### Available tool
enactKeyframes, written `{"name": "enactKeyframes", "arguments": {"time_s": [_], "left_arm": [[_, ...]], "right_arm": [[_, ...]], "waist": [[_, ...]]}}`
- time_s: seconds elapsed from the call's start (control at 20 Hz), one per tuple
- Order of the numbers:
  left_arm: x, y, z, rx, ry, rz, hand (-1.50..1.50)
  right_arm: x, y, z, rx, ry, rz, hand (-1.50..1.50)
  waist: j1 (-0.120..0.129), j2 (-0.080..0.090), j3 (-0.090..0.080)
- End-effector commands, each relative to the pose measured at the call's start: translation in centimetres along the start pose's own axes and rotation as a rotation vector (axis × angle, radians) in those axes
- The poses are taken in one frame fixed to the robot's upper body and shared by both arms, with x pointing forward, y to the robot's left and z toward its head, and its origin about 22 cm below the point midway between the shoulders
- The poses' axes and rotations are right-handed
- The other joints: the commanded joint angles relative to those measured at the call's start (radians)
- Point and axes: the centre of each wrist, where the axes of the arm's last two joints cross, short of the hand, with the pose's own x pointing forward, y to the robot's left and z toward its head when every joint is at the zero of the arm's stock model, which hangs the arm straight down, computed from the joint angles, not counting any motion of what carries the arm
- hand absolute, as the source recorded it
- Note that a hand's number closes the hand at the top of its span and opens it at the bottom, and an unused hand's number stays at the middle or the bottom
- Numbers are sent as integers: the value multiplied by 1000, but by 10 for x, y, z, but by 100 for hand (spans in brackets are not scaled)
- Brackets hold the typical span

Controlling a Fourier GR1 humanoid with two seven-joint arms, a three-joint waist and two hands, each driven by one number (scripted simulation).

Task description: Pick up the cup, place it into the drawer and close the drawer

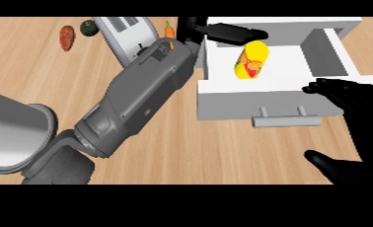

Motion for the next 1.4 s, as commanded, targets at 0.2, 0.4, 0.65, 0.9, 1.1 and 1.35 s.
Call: {"name": "enactKeyframes", "arguments": {"time_s": [0.2, 0.4, 0.65, 0.9, 1.1, 1.35], "left_arm": [[13, 45, 7, 96, -15, 68, -150], [-3, 89, 44, 153, 15, 85, -150], [3, 125, 85, 175, 37, 85, -150], [21, 165, 124, 211, 37, 115, -150], [18, 199, 151, 197, 55, 106, -150], [15, 218, 163, 214, 45, 114, -150]], "right_arm": [[12, -23, -2, 138, 70, 231, 150], [4, -7, 3, 153, 107, 306, 150], [-1, 1, 11, 186, 172, 371, 150], [-21, 1, -2, 173, 225, 440, 150], [-22, 3, -12, 252, 206, 606, 150], [-44, 1, -8, 412, 223, 843, 150]], "waist": [[55, -12, -1], [72, -15, -1], [59, -13, 0], [60, -8, 0], [57, -5, -1], [46, -1, 0]]}}
